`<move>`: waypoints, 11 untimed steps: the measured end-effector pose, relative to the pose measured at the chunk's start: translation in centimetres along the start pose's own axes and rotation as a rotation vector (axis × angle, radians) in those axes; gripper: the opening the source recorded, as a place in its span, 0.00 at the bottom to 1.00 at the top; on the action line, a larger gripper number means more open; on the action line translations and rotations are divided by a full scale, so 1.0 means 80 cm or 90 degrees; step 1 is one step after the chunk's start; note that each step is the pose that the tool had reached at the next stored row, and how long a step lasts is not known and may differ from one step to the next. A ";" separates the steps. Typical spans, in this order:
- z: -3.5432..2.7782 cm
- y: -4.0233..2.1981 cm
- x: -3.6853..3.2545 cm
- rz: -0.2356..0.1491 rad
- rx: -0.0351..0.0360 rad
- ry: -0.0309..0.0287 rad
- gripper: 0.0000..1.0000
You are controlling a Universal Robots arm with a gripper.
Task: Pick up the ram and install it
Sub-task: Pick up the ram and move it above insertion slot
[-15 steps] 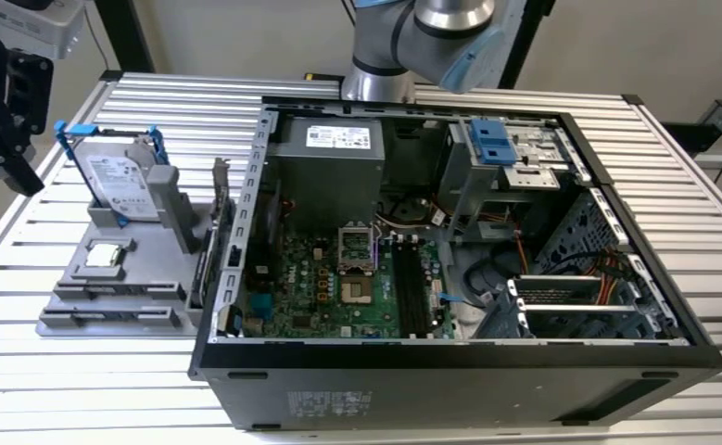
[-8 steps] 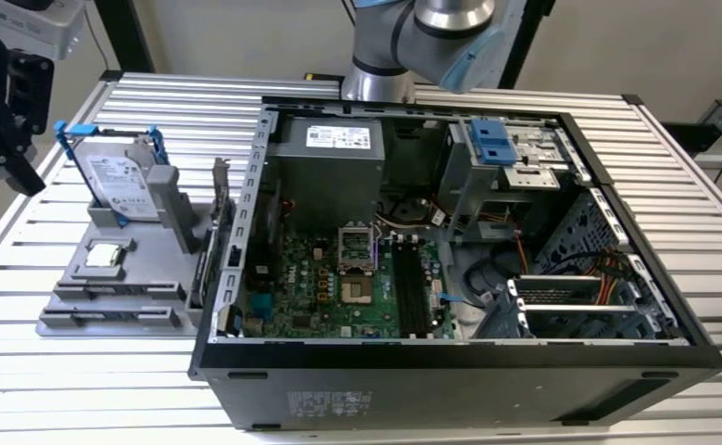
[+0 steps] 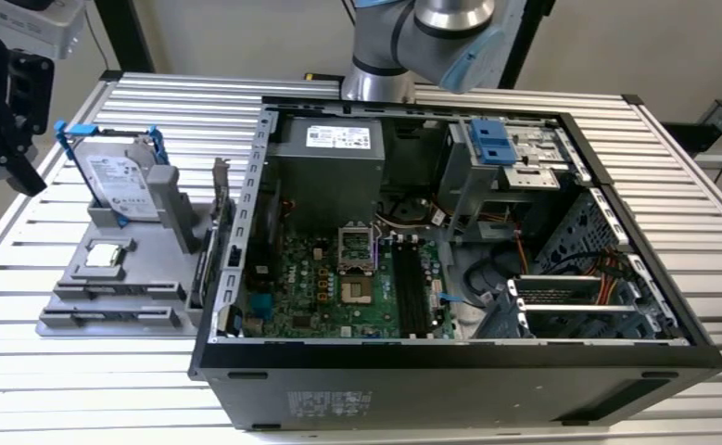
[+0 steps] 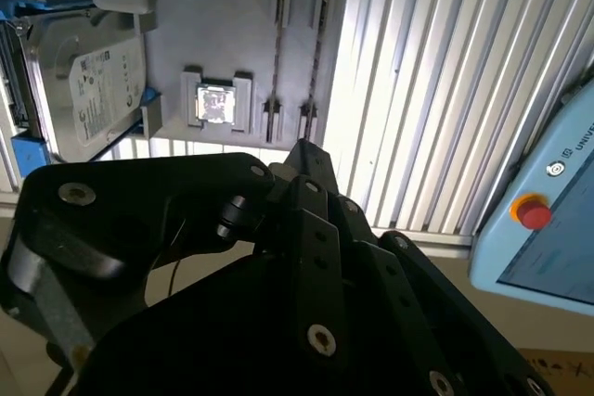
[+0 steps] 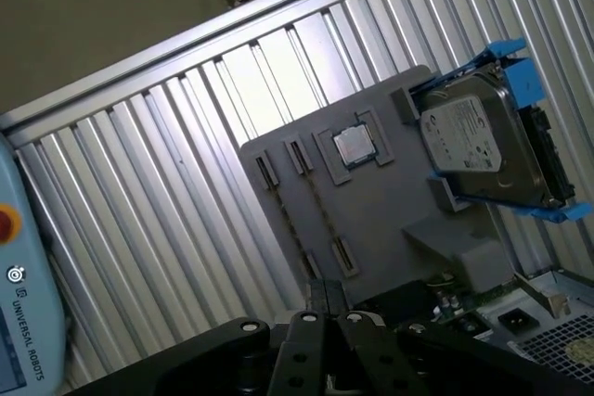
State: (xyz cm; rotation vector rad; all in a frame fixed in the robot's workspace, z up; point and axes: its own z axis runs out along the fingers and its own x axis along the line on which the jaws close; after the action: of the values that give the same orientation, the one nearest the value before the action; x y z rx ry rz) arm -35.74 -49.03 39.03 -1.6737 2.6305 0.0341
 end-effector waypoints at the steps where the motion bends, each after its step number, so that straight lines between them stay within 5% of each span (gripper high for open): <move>1: 0.0000 0.0000 0.0000 -0.004 -0.0001 0.0000 0.00; 11: 0.0000 0.0001 0.0001 -0.049 -0.0016 0.0003 0.00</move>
State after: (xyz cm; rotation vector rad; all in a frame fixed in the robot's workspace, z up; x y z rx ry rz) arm -35.75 -49.04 39.03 -1.7742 2.5649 0.0355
